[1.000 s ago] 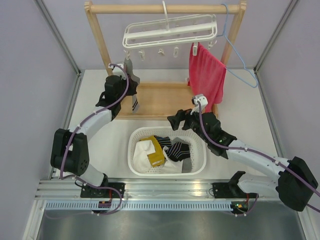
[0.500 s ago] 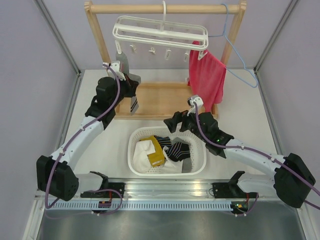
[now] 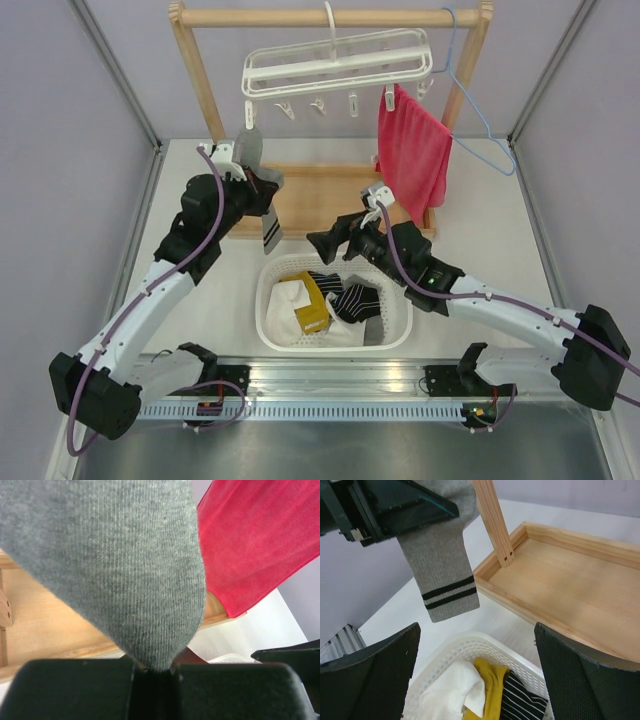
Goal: Remove the socks clipped to the hanger
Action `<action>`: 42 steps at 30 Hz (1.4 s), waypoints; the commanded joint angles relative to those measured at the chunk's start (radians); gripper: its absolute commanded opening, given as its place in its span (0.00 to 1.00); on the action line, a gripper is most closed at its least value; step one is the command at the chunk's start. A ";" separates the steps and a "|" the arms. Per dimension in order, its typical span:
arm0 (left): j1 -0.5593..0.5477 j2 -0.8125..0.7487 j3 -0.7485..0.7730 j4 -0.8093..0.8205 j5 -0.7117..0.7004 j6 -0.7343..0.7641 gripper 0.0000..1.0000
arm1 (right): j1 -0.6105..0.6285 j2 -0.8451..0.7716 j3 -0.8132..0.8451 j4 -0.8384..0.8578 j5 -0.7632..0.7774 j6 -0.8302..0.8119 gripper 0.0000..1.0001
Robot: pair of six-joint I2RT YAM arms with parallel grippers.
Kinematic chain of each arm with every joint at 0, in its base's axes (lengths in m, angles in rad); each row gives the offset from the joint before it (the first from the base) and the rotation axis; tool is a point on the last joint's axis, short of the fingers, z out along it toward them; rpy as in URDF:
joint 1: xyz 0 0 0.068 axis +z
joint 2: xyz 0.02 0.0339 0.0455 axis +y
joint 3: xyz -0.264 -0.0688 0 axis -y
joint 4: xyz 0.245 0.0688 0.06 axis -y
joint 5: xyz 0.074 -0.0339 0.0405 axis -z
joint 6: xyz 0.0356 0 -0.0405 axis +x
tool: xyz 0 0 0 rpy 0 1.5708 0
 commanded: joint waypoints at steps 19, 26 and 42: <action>-0.026 -0.055 -0.009 -0.022 0.089 -0.125 0.02 | 0.127 0.272 0.255 0.096 0.075 -0.074 0.98; -0.026 -0.072 -0.009 -0.014 0.141 -0.154 0.02 | 0.135 0.374 0.254 0.173 0.141 -0.092 0.97; -0.028 -0.072 -0.014 -0.003 0.175 -0.177 0.02 | 0.161 0.440 0.240 0.312 0.177 -0.117 0.52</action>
